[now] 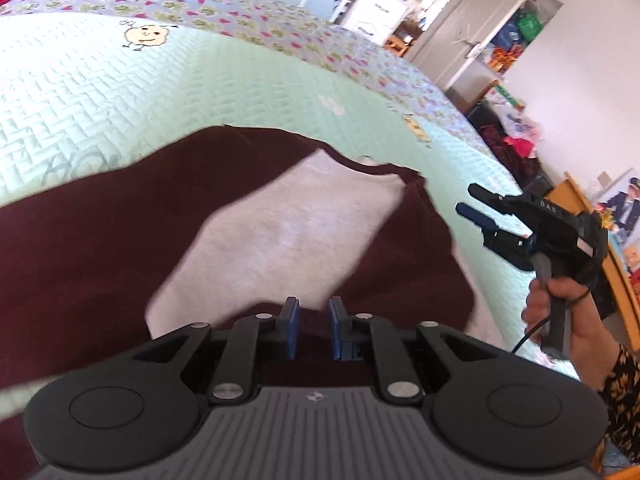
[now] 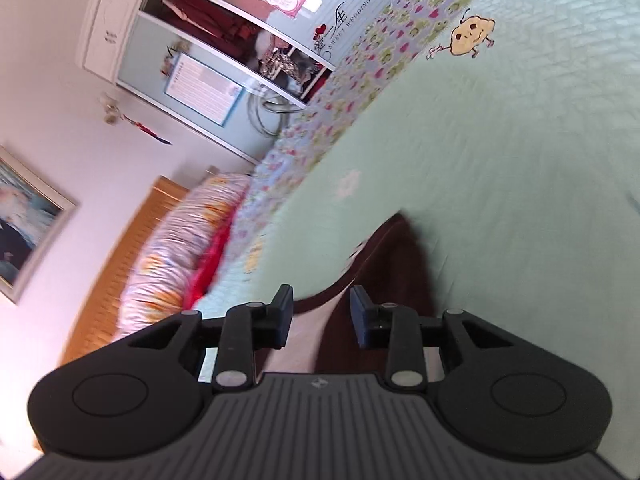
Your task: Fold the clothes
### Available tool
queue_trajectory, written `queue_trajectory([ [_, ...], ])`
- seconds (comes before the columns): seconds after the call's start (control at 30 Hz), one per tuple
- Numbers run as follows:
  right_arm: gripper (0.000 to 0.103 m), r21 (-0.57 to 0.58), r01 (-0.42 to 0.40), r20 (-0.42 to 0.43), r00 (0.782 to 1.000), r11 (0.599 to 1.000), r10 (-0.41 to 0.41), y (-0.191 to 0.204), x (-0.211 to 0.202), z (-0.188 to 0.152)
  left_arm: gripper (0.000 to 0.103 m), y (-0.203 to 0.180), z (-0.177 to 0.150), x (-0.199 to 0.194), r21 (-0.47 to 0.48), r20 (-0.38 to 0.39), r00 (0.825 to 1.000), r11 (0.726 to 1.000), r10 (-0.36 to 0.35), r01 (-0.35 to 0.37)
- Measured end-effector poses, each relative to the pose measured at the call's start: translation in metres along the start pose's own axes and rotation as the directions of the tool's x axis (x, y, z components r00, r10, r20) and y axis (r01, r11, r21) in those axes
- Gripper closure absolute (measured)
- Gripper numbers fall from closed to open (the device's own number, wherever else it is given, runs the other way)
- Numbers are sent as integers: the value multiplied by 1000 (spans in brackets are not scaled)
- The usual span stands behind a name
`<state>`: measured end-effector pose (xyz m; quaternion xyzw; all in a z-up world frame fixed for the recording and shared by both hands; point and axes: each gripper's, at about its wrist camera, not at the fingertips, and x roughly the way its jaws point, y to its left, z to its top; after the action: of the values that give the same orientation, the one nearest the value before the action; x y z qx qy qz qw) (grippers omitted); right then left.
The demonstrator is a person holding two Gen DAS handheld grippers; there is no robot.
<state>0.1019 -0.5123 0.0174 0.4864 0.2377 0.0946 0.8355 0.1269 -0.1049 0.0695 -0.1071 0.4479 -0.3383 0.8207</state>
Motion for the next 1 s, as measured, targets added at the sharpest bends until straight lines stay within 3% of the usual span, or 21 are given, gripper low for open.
queue_trajectory([
  [0.13, 67, 111, -90, -52, 994, 990, 96, 5, -26, -36, 73, -8, -19, -5, 24, -14, 1000, 1000, 1, 0],
  [0.17, 67, 119, -86, -73, 993, 989, 95, 3, -28, -44, 72, -6, -23, -3, 23, -32, 999, 999, 24, -23],
  [0.23, 66, 128, 9, -130, 992, 992, 7, -9, -23, -55, 72, 1, -31, 7, 5, -80, 995, 998, 62, -62],
  [0.33, 100, 136, 111, -147, 985, 984, -91, -30, -17, -63, 73, 8, -36, 7, -33, -57, 997, 998, 51, -53],
  [0.4, 99, 145, 100, -138, 987, 984, -80, -30, -19, -62, 72, 4, -39, 1, -25, -16, 998, 998, 57, -58],
  [0.5, 77, 107, 41, -82, 996, 993, -32, -17, -35, -65, 73, -2, -51, -21, -44, 87, 993, 996, 83, -80],
  [0.53, 58, 115, -5, -46, 999, 993, 11, -12, -45, -71, 72, -3, -59, -32, -71, 134, 987, 994, 90, -81],
  [0.57, 47, 129, -61, -5, 998, 990, 62, -7, -57, -79, 72, -5, -67, -44, -98, 182, 978, 992, 97, -80],
  [0.67, 41, 157, -208, 68, 978, 965, 200, 8, -99, -110, 69, -1, -99, -87, -207, 271, 948, 972, 165, -110],
  [0.73, 41, 186, -311, 104, 950, 932, 296, 14, -135, -138, 69, 5, -121, -113, -298, 300, 928, 946, 221, -128],
  [0.83, 31, 265, -417, 147, 908, 869, 391, 17, -193, -179, 69, 19, -151, -151, -454, 327, 890, 879, 316, -145],
  [0.9, 27, 334, -425, 167, 905, 841, 391, 12, -231, -207, 65, 31, -163, -169, -547, 338, 871, 828, 356, -126],
  [0.97, 26, 381, -401, 157, 916, 833, 369, 7, -259, -230, 65, 40, -166, -178, -587, 346, 850, 799, 397, -134],
  [1.0, 25, 385, -381, 137, 924, 840, 356, 5, -267, -238, 65, 43, -166, -175, -599, 338, 851, 789, 403, -136],
])
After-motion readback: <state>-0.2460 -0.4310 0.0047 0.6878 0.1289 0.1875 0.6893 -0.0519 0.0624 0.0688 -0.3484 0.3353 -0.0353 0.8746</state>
